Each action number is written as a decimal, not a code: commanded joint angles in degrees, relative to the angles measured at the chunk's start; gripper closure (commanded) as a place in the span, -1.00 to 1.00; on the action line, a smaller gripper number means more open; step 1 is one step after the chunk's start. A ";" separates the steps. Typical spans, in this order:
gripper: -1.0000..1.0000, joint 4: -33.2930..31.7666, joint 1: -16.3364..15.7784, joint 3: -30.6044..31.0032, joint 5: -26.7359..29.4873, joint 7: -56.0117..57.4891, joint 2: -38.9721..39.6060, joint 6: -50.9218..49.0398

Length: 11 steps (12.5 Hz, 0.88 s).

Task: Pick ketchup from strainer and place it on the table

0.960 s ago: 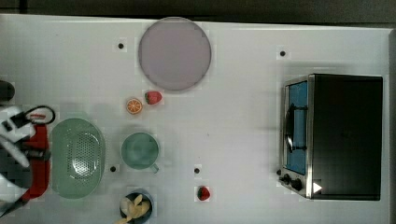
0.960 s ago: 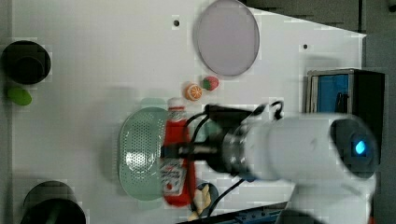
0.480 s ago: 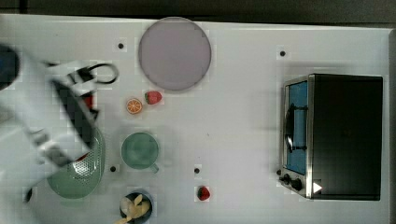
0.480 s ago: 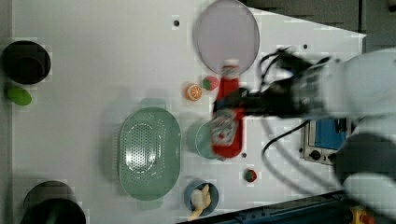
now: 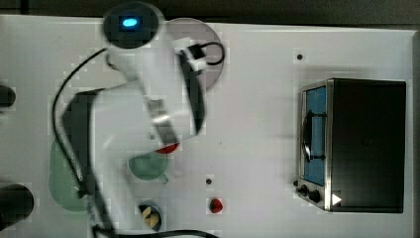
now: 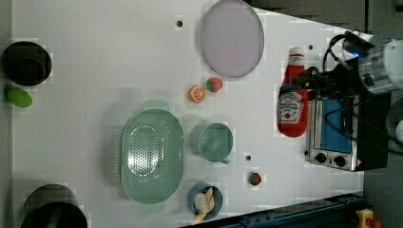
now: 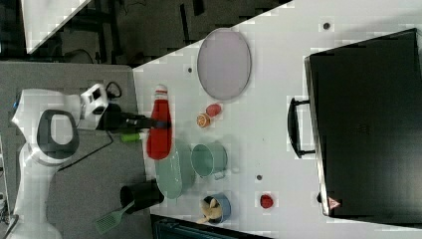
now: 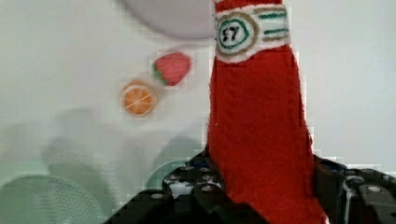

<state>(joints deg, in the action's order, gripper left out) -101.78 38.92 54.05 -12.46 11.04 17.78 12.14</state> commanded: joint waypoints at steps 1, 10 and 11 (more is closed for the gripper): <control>-0.13 -0.15 2.96 -0.48 -0.72 11.52 -2.47 -1.07; -0.13 -21.82 7.86 -8.61 -0.75 15.88 -1.88 22.09; -0.13 -24.10 7.85 -9.40 -0.75 15.86 -1.55 25.59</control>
<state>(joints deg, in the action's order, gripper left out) -125.22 45.46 45.10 -12.86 24.38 15.86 35.47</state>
